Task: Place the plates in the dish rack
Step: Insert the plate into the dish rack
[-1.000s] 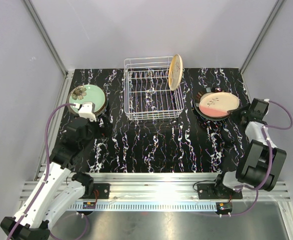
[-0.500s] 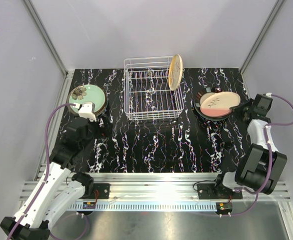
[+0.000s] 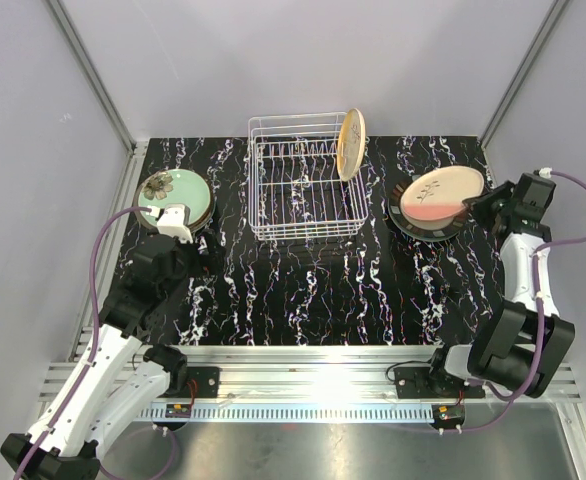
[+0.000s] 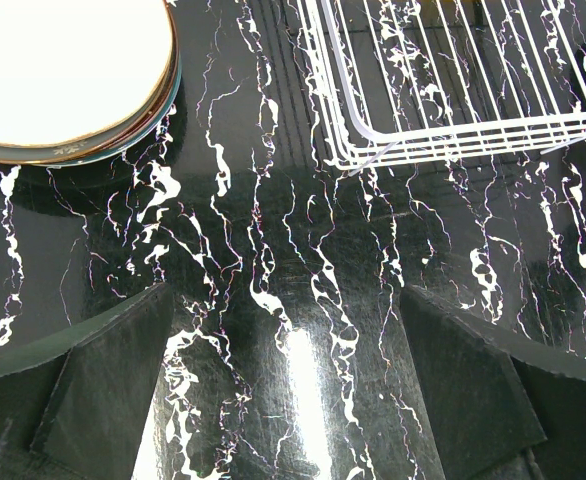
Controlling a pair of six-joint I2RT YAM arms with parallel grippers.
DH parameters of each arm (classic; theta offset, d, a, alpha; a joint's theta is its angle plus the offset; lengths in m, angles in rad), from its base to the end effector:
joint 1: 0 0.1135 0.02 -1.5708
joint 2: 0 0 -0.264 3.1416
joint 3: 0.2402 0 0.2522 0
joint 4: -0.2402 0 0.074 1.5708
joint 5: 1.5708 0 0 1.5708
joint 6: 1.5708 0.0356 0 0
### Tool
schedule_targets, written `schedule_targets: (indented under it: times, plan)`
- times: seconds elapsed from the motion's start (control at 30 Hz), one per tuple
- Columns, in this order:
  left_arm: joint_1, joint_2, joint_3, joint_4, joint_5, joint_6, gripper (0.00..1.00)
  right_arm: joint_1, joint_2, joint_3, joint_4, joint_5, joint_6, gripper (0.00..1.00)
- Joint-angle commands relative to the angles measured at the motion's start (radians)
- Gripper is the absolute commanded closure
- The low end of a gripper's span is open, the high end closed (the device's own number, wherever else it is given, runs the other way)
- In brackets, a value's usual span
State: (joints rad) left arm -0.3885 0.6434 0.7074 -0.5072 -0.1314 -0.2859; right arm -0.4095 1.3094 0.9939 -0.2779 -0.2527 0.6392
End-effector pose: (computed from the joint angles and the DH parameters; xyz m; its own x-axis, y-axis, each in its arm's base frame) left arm 0.1389 -0.0518 0.3006 -0.4558 -0.1155 -0.8826 0.1433 0.9691 -0.2009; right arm 0.2725 -0.1086 0.2889 -0.2951 0.7578 -0.5820 0.4628 0.6462 0.6068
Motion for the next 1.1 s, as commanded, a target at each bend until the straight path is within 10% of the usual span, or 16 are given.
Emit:
schedule_targets:
  times: [0.0,1.07]
  plan:
    - [-0.001,-0.005,0.046,0.03,0.012,0.002,0.01,0.03,-0.067,0.11,0.086,-0.098,0.017,1.0]
    - [0.0,-0.004,0.046,0.029,0.012,0.002,0.01,0.435,0.099,0.503,-0.093,0.012,-0.171,1.0]
